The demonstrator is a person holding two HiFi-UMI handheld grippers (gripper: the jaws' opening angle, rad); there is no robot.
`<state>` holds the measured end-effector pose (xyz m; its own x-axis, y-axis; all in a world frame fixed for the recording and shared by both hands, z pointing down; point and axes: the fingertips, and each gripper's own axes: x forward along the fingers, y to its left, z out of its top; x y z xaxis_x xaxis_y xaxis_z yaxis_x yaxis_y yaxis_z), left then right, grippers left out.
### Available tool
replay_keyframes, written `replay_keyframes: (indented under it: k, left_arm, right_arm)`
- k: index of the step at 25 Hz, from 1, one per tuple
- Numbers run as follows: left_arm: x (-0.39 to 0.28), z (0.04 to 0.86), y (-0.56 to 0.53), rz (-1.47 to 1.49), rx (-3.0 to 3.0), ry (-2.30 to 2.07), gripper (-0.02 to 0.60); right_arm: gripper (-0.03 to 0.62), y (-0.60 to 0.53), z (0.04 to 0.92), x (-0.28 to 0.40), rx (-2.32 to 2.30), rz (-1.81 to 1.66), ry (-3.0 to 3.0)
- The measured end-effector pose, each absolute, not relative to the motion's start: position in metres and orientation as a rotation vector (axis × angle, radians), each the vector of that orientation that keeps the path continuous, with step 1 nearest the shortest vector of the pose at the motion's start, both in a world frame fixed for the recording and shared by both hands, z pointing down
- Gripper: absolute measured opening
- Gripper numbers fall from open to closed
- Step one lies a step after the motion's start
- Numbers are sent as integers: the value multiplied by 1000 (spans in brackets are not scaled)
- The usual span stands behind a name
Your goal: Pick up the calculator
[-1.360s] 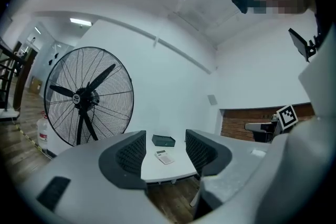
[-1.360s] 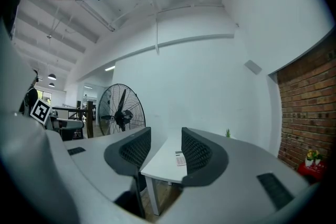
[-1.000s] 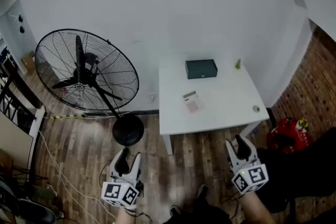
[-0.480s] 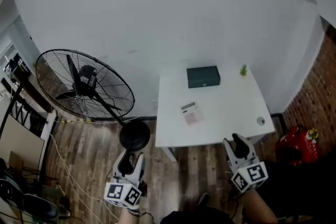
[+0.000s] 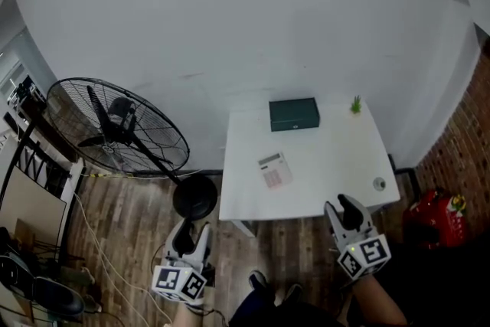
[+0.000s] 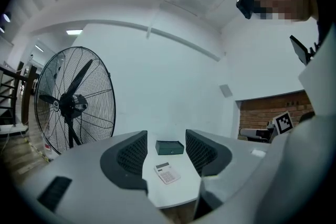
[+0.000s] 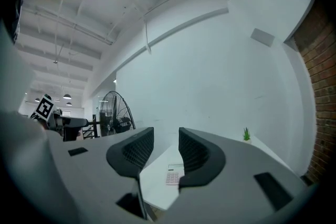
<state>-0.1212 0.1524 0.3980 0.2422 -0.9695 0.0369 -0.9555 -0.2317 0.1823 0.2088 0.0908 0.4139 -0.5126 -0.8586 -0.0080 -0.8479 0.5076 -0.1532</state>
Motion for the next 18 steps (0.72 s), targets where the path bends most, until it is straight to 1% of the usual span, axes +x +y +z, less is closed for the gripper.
replay_keyframes:
  k: [10,18]
  left_arm:
    - [-118,420,68,-149,2364,-1739,224]
    - [-148,424,-27,-190,2391,-1661,224]
  right_arm:
    - [152,29,419,210,-1570,-181,2654]
    - [150,-50,406,182,-1633,-148,2648]
